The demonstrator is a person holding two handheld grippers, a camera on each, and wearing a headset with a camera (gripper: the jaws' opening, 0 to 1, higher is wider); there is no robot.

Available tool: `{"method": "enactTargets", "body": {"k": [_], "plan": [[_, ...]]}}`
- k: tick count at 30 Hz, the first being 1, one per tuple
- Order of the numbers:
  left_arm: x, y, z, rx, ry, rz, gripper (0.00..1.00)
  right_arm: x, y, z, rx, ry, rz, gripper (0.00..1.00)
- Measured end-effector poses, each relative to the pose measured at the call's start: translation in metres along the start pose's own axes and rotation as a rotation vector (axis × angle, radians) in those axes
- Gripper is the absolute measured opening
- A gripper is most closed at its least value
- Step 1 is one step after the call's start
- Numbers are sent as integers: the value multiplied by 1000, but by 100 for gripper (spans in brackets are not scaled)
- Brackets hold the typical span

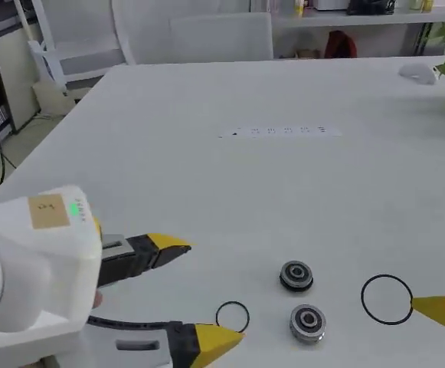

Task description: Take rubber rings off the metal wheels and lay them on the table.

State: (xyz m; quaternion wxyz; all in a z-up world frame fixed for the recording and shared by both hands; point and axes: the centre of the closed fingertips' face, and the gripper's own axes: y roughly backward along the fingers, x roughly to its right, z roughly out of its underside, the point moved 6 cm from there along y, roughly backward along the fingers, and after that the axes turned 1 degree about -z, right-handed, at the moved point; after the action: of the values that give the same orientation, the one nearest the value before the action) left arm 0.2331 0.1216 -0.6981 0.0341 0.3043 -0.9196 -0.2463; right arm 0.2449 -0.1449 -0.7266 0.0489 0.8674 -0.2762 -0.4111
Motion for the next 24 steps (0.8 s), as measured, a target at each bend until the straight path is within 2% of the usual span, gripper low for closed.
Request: {"method": "enactTargets", "body": {"k": [4,9,13,18,24], "plan": [[-10,14,11,2,26,-26,60,-3,-3,-2,-28,57,42,0],[-18,30,23,7,45,-59,60,-9,-2,-7,-39,94,52,0],[-21,42,30,33,85,-66,61,-9,-3,-11,-52,123,66,0],[-26,57,44,19,102,-109,62,-11,-6,-18,-79,172,75,0],[-28,69,54,13,112,-141,62,-18,-15,-23,-107,221,69,0]]}}
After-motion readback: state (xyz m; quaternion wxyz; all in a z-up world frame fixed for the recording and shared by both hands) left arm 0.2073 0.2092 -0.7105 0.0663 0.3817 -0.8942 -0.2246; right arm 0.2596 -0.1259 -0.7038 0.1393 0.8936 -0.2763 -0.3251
